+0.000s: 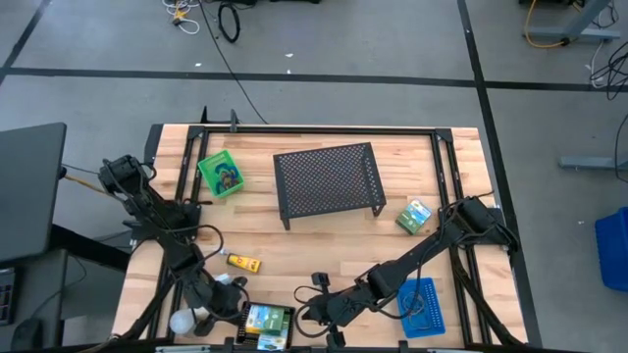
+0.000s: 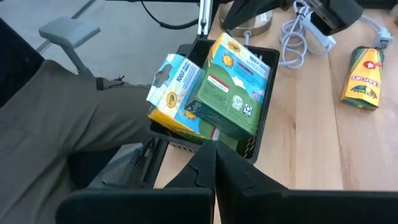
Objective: Pick & Place Office Desk Supplies
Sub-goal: Adjust the yellow crayon box in the black bin
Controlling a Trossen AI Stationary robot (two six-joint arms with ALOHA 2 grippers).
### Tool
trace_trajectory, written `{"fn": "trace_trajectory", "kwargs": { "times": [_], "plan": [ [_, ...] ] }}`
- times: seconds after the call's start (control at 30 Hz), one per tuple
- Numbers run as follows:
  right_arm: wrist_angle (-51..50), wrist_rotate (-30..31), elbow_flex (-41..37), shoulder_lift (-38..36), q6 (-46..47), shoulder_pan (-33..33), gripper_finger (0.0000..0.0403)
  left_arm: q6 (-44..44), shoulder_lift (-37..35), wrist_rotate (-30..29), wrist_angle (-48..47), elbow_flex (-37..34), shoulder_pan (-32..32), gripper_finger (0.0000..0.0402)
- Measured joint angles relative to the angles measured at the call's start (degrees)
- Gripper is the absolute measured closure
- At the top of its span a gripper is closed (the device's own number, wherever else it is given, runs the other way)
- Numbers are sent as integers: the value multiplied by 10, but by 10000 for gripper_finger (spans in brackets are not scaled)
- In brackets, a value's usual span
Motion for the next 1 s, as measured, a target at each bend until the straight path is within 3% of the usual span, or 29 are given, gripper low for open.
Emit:
{"fn": "trace_trajectory", "kwargs": {
  "times": [0.43, 1.0],
  "plan": [
    [-15, -17, 0, 3, 4, -3, 403, -74, 0, 21, -70, 0, 2, 400],
    [-15, -16, 0, 3, -2, -5, 403, -57, 0, 11, -54, 0, 13, 400]
  ]
}}
